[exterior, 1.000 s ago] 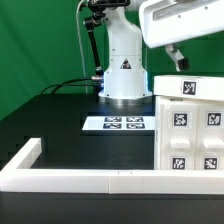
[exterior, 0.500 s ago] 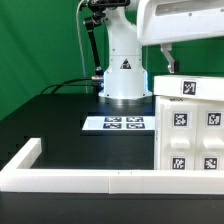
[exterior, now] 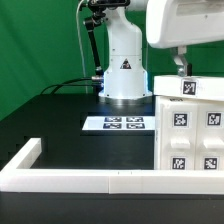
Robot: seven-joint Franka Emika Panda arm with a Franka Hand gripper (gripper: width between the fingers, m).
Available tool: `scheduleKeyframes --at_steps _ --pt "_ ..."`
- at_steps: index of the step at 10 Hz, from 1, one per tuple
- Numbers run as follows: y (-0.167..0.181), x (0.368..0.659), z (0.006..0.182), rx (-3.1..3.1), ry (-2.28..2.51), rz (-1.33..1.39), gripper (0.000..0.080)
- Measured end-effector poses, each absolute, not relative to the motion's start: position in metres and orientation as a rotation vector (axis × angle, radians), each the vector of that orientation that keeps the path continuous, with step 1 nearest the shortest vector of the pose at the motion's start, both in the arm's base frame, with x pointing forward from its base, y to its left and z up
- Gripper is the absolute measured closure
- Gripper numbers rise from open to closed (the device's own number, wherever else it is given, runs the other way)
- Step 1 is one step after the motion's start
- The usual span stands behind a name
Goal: Assemble cabinet
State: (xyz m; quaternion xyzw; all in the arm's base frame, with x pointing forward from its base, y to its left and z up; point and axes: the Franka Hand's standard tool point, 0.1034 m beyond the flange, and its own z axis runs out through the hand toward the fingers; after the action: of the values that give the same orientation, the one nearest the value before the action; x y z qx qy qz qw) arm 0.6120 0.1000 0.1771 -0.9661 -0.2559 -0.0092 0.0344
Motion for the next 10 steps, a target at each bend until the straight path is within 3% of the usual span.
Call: scheduleKeyframes --at_steps 4,10 --pt "0.091 0.61 0.174 -2.86 -1.13 -0.033 0.0003" --pt "0.083 0.608 0.158 -2.855 -1.148 -0.026 0.0003"
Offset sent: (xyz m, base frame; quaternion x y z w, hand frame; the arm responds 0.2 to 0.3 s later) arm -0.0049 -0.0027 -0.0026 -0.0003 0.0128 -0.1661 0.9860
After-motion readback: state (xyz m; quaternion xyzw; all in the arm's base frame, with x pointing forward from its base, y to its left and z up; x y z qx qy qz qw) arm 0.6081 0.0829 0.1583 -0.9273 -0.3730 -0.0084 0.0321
